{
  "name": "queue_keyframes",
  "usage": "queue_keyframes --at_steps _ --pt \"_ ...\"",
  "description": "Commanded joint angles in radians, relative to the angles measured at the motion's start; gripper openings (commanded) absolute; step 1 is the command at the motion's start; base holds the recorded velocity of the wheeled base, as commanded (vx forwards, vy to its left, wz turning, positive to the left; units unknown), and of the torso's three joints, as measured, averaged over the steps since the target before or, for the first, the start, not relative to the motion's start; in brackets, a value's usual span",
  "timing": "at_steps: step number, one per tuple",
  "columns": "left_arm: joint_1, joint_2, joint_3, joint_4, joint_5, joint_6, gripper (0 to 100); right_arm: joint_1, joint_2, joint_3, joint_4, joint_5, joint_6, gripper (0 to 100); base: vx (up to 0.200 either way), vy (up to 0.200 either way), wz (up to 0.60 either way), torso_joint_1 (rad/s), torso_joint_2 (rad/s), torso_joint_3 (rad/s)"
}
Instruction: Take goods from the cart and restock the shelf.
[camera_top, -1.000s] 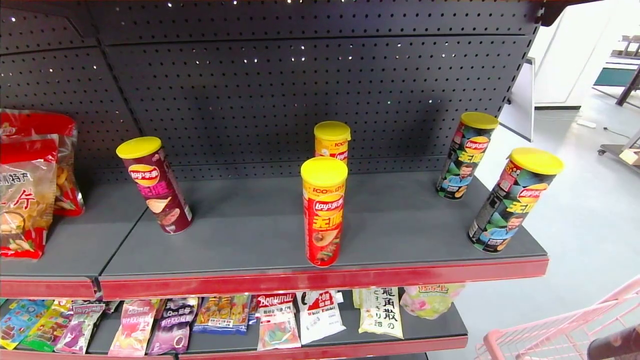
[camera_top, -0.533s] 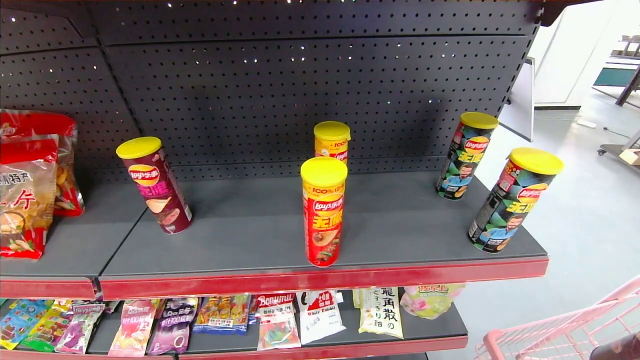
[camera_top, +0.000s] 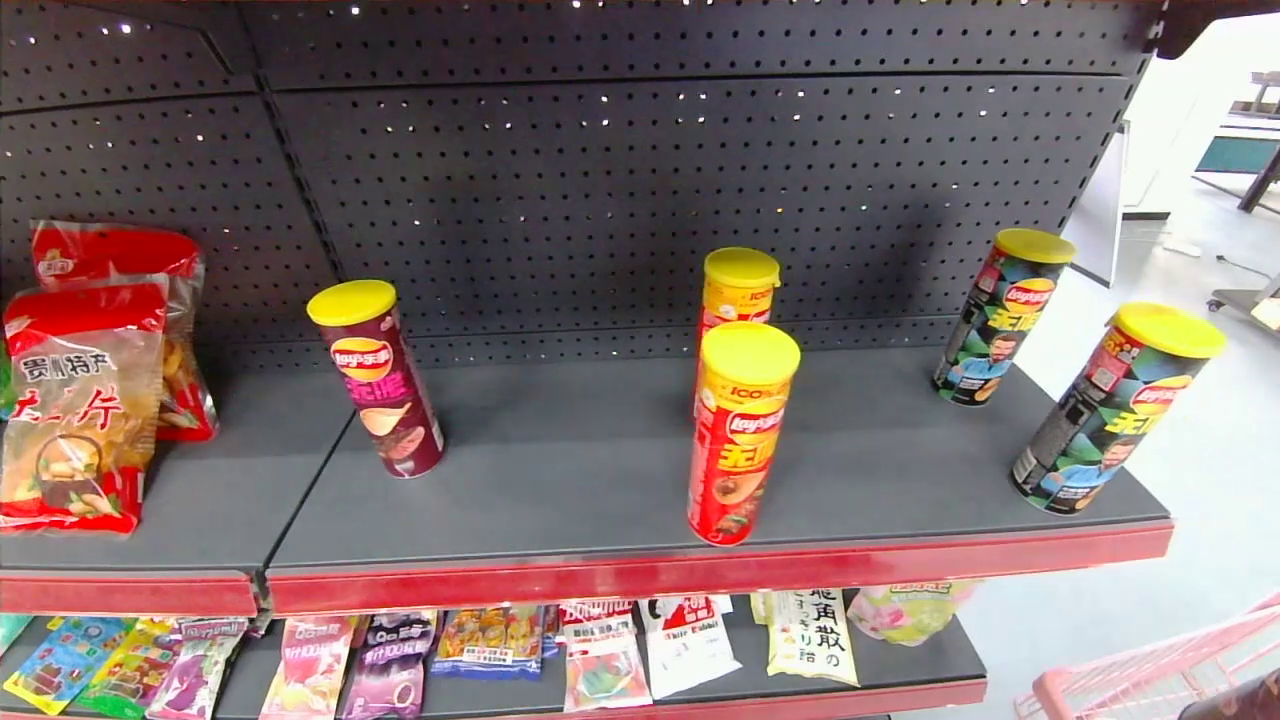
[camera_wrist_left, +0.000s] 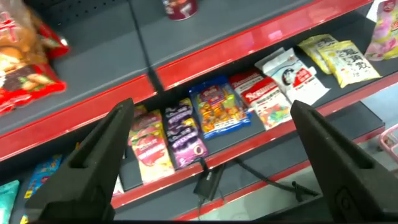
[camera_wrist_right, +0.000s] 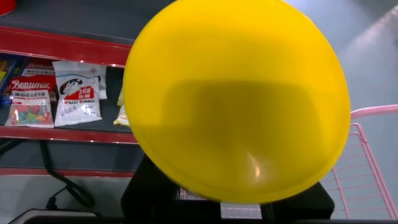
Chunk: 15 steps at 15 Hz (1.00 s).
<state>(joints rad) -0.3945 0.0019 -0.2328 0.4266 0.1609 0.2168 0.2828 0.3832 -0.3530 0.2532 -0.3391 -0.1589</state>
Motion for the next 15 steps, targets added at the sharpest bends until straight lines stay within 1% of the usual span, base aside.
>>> queue_keyframes --at_steps 1,12,15 --pt "0.000 -0.002 0.000 0.000 0.000 0.001 100 -0.001 0.003 0.005 -0.003 0.002 0.001 0 0.000 0.200 0.00 0.017 0.00 0.007" --pt "0.000 -0.002 0.000 0.000 0.000 0.001 100 -0.001 0.002 0.006 -0.006 0.003 -0.001 0 0.000 0.200 0.00 0.004 0.00 0.001" --pt "0.000 -0.002 0.000 0.000 0.000 0.004 100 -0.001 0.000 0.006 -0.006 0.003 -0.001 0 0.000 0.000 0.00 0.000 0.00 0.000"
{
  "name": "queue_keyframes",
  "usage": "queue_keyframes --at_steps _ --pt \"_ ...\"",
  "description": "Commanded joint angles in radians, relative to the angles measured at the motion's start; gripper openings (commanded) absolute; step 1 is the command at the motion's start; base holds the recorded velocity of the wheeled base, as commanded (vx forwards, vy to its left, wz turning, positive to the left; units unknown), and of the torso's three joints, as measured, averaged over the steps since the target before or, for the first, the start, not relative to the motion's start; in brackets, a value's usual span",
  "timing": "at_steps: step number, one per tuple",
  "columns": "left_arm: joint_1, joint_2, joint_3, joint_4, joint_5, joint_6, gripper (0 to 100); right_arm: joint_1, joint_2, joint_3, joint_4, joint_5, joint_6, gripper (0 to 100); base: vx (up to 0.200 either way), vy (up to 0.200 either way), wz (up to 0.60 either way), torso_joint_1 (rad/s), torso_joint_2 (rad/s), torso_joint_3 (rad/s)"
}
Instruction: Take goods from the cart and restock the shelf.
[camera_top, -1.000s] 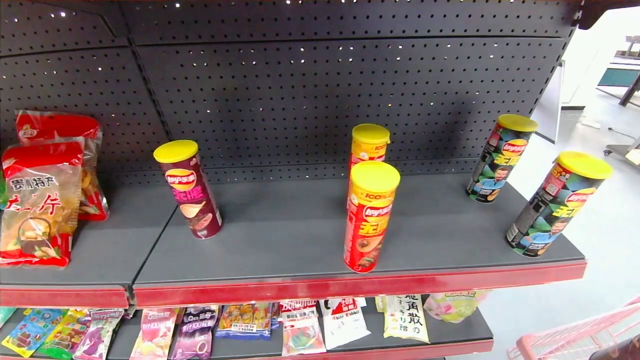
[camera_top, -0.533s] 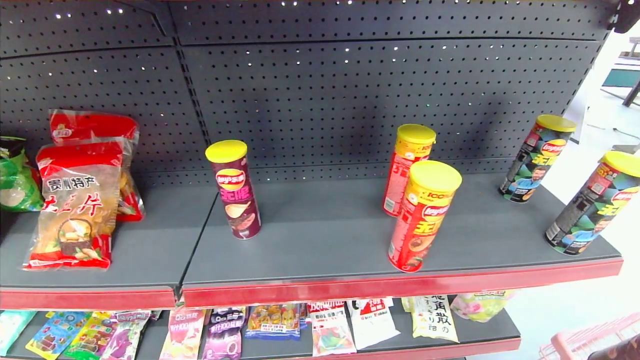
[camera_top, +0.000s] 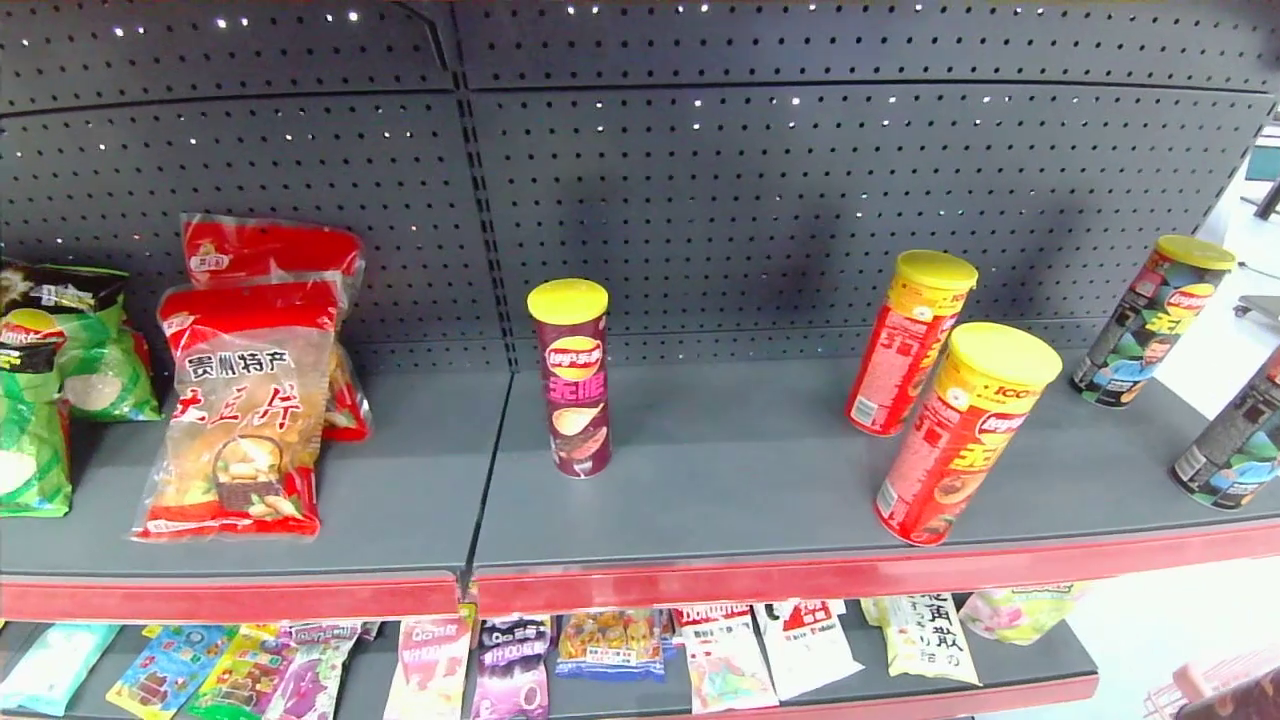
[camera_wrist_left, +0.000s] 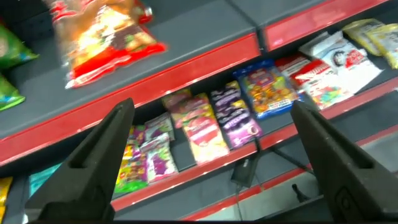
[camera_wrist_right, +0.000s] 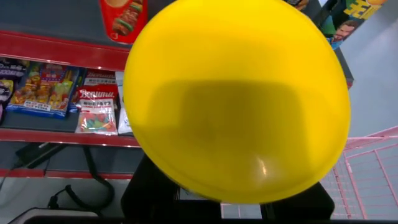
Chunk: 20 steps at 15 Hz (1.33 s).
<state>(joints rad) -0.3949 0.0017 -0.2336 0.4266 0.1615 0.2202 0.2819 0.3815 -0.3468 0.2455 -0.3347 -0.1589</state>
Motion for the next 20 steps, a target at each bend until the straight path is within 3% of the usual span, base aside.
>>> queue_keyframes --at_steps 1,6,9,10,11,12,13,14,15,16,17,19,20 --pt "0.001 -0.002 -0.001 0.000 0.001 0.001 100 0.002 -0.001 0.000 0.001 -0.001 -0.001 0 0.000 0.000 0.00 0.000 0.00 0.000" --pt "-0.001 0.004 0.000 0.000 0.001 0.002 100 0.005 -0.073 0.019 0.000 0.000 -0.047 0 0.000 0.000 0.00 0.000 0.00 0.000" --pt "0.002 0.164 -0.003 -0.043 0.032 -0.016 100 -0.001 -0.119 0.014 0.000 -0.004 -0.068 0 0.000 0.000 0.00 0.000 0.00 0.000" --pt "-0.001 0.224 -0.003 -0.115 0.020 -0.044 100 0.000 -0.127 0.015 0.001 0.000 -0.071 0 0.000 0.000 0.00 0.000 0.00 0.000" --pt "-0.002 0.363 -0.018 -0.221 -0.025 -0.131 100 0.005 -0.142 0.022 0.000 0.002 -0.070 0 0.000 0.000 0.00 0.000 0.00 0.000" --pt "-0.002 0.489 -0.066 -0.299 -0.105 -0.248 100 0.005 -0.150 0.025 0.001 0.008 -0.071 0 0.000 0.000 0.00 0.000 0.00 0.000" --pt "-0.002 0.603 -0.135 -0.341 -0.197 -0.321 100 0.005 -0.154 0.026 0.001 0.009 -0.070 0 0.000 0.000 0.00 0.000 0.00 0.000" --pt "-0.002 0.653 -0.159 -0.351 -0.238 -0.329 100 0.005 -0.156 0.028 0.001 0.009 -0.068 0 0.000 0.000 0.00 0.000 0.00 0.000" --pt "-0.002 0.781 -0.188 -0.405 -0.323 -0.305 100 0.006 -0.159 0.028 0.001 0.009 -0.065 0 0.000 0.000 0.00 0.000 0.00 0.000" --pt "-0.001 0.860 -0.184 -0.476 -0.339 -0.268 100 0.006 -0.159 0.028 0.001 0.009 -0.065 0 0.000 0.000 0.00 0.000 0.00 0.000" --pt "0.001 0.979 -0.181 -0.609 -0.346 -0.243 100 0.006 -0.159 0.026 0.001 0.009 -0.063 0 0.000 0.000 0.00 0.000 0.00 0.000" --pt "0.002 1.143 -0.182 -0.804 -0.373 -0.239 100 0.006 -0.159 0.028 0.001 0.022 -0.054 0 0.000 0.000 0.00 0.000 0.00 0.000" --pt "0.002 1.198 -0.191 -0.868 -0.421 -0.239 100 0.006 -0.156 0.029 0.001 0.025 -0.048 0 0.000 0.000 0.00 0.000 0.00 0.000"
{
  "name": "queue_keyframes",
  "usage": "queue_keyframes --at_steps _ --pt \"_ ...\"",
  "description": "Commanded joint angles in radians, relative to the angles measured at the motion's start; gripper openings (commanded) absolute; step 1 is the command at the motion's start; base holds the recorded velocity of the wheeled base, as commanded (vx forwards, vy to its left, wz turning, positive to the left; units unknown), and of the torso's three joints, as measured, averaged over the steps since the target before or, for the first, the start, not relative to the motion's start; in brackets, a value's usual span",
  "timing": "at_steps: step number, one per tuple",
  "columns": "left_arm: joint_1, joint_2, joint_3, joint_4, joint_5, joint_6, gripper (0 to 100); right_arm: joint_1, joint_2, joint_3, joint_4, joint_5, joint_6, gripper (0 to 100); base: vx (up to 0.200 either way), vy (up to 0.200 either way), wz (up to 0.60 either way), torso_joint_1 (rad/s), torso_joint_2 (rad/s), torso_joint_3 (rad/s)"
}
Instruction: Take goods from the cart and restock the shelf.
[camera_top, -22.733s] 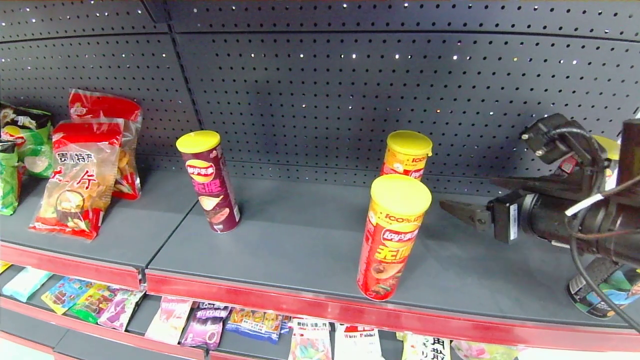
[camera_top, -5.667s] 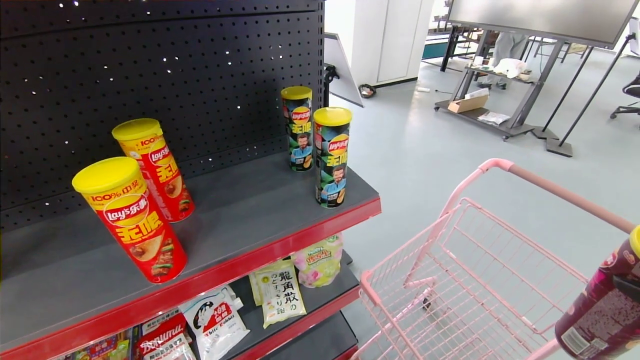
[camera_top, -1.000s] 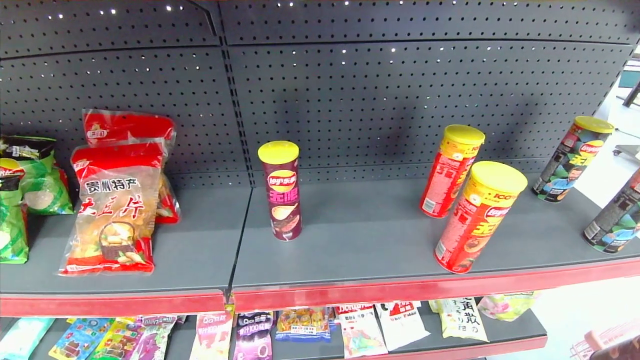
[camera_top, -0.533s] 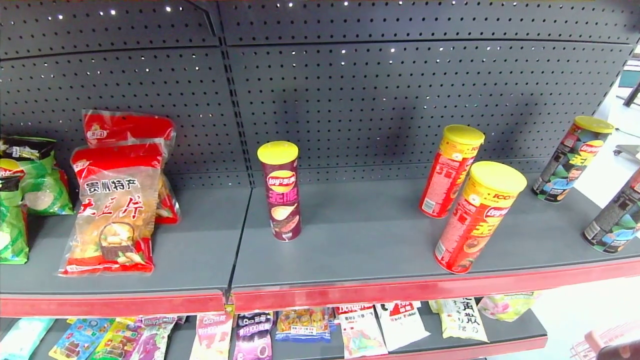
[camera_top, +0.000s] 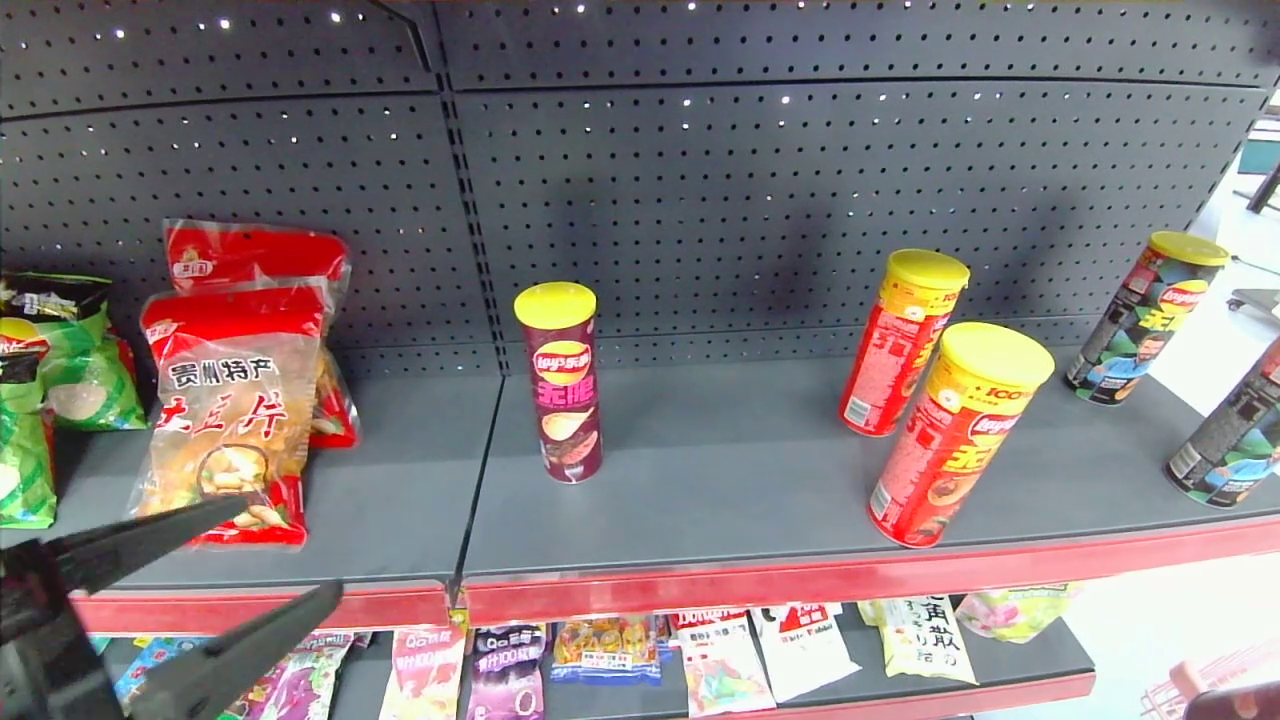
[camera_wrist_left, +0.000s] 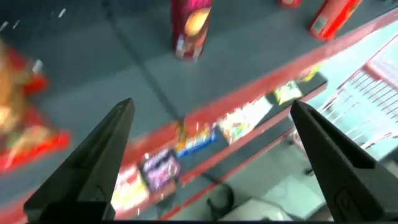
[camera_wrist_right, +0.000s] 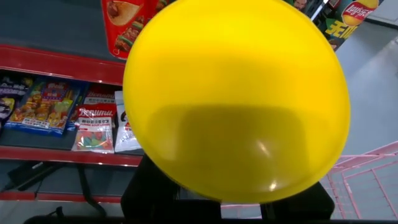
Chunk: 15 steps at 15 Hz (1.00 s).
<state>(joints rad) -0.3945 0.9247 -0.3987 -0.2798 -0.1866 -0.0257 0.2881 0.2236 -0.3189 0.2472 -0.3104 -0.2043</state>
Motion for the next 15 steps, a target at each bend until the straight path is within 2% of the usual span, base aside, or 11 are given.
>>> queue_keyframes --at_steps 1,2,3,6,7,9,12,15 --pt "0.013 0.322 -0.040 -0.191 -0.134 0.007 100 0.000 0.002 0.001 0.000 0.002 0.003 0 0.000 0.000 0.00 0.000 0.00 0.000" --pt "0.037 0.362 -0.065 -0.203 -0.191 0.007 100 0.000 0.005 0.006 0.000 0.004 0.009 0 0.000 0.000 0.00 0.000 0.00 0.000" --pt "0.055 0.401 -0.080 -0.206 -0.220 0.015 100 0.000 0.003 0.008 0.000 0.004 0.013 0 0.000 0.000 0.00 0.000 0.00 0.000" --pt "0.094 0.513 -0.135 -0.282 -0.249 0.101 100 0.000 0.003 0.008 0.000 0.002 0.016 0 0.000 0.000 0.00 0.000 0.00 0.000" --pt "0.106 0.560 -0.147 -0.341 -0.284 0.132 100 0.000 0.006 0.008 0.000 0.004 0.016 0 0.000 0.000 0.00 0.000 0.00 0.000" --pt "0.114 0.617 -0.169 -0.400 -0.335 0.170 100 0.000 0.008 0.008 0.000 0.002 0.017 0 0.000 0.000 0.00 0.000 0.00 0.000" --pt "0.128 0.666 -0.200 -0.404 -0.350 0.205 100 -0.001 0.008 0.008 0.000 0.001 0.017 0 0.000 0.000 0.00 0.000 0.00 0.000" --pt "0.169 0.721 -0.267 -0.403 -0.453 0.267 100 -0.001 0.010 0.008 0.001 0.001 0.017 0 0.000 0.000 0.00 0.000 0.00 0.000"
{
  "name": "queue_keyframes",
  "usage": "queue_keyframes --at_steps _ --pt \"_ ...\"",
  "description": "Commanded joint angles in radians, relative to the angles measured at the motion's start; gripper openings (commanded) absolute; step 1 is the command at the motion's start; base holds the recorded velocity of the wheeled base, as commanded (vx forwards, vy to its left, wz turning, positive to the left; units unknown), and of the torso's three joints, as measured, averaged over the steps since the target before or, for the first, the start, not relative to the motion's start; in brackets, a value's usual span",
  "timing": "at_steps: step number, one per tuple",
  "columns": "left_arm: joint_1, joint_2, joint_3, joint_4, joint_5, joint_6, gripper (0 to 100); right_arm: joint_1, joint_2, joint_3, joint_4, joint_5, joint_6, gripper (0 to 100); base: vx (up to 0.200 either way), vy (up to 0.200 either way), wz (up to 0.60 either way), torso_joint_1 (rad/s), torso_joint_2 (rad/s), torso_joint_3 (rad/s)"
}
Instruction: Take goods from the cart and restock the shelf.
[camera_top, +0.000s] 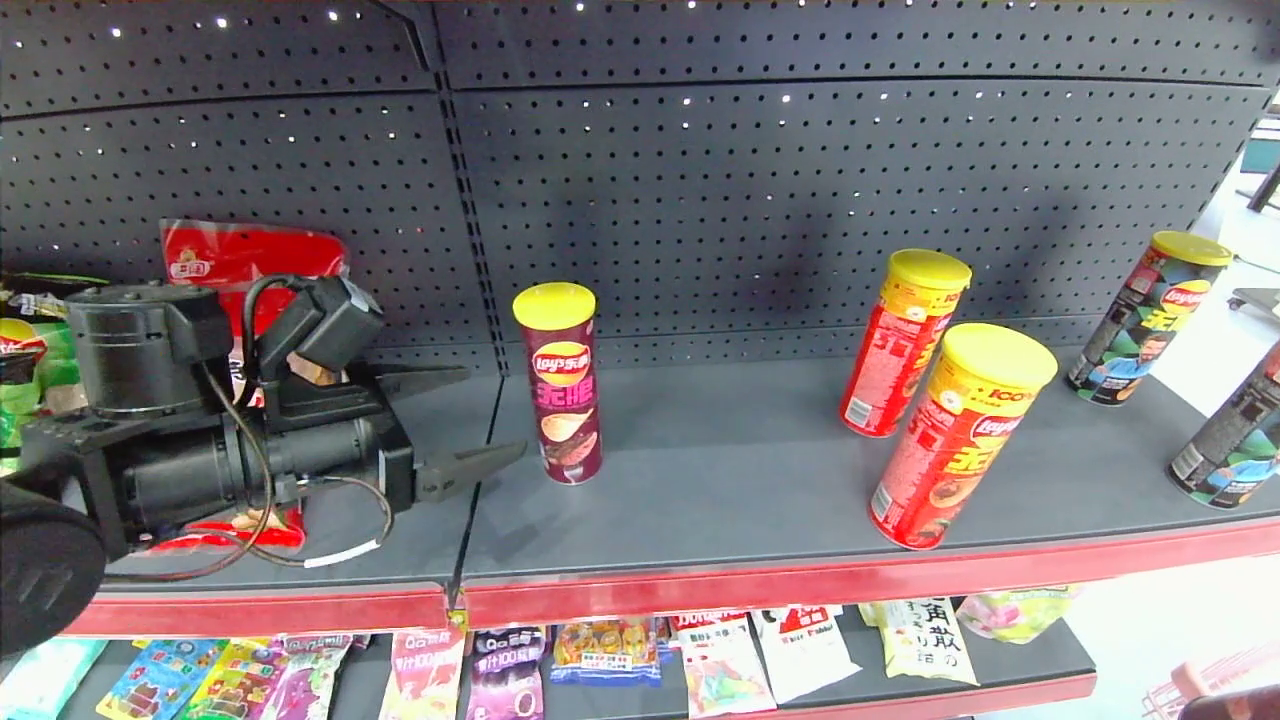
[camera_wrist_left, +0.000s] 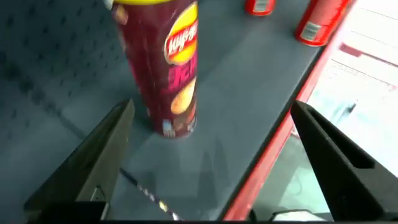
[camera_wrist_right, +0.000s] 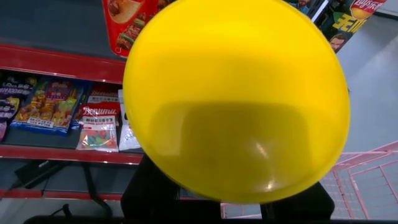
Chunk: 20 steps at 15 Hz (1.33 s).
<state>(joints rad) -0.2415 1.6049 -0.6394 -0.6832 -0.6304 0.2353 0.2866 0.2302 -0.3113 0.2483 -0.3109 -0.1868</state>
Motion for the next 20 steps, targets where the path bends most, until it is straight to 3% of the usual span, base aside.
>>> queue_keyframes --at_steps 1,7,20 --pt "0.027 0.067 -0.043 0.001 -0.028 0.019 100 0.000 0.003 0.000 0.002 -0.001 0.000 0 0.000 0.000 0.00 0.000 0.00 0.000" --pt "0.025 0.179 -0.155 -0.072 -0.029 0.015 100 0.000 0.011 0.001 0.002 -0.002 0.000 0 0.000 0.000 0.00 0.000 0.00 0.000" --pt "0.021 0.294 -0.273 -0.104 -0.018 0.007 100 -0.003 0.024 0.001 0.000 -0.005 0.000 0 0.000 0.000 0.00 0.000 0.00 0.000"
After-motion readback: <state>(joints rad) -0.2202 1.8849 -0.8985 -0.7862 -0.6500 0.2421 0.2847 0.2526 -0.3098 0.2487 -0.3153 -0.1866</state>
